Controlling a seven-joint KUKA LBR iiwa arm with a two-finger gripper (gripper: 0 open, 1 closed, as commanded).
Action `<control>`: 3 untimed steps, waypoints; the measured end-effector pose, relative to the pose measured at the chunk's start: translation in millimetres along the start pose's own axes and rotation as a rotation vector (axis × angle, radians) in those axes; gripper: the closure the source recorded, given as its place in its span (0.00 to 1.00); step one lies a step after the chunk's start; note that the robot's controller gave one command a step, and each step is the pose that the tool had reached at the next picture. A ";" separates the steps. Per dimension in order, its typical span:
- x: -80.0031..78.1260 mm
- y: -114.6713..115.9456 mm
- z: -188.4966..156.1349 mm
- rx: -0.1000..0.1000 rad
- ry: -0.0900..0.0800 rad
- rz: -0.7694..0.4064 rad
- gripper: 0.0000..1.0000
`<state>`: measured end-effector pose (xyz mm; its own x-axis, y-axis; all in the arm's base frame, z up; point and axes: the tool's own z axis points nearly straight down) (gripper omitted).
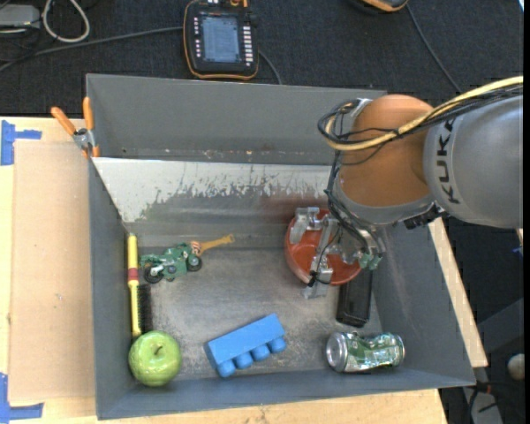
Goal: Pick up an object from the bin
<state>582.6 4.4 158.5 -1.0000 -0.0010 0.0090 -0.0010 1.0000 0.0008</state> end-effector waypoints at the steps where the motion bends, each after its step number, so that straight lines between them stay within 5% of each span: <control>1: -1.8 0.0 -4.5 0.000 -0.008 0.000 0.00; 2: -25.1 -20.5 67.1 0.001 -0.009 -0.206 0.00; 3: -9.5 -36.7 84.4 0.003 -0.007 -0.284 1.00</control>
Offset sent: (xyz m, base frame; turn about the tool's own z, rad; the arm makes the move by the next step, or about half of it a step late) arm 0.0305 -0.0266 -0.0885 -0.2602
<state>591.4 -32.2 73.9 -0.9597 -0.2810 0.0021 -0.2810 0.9597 -0.0010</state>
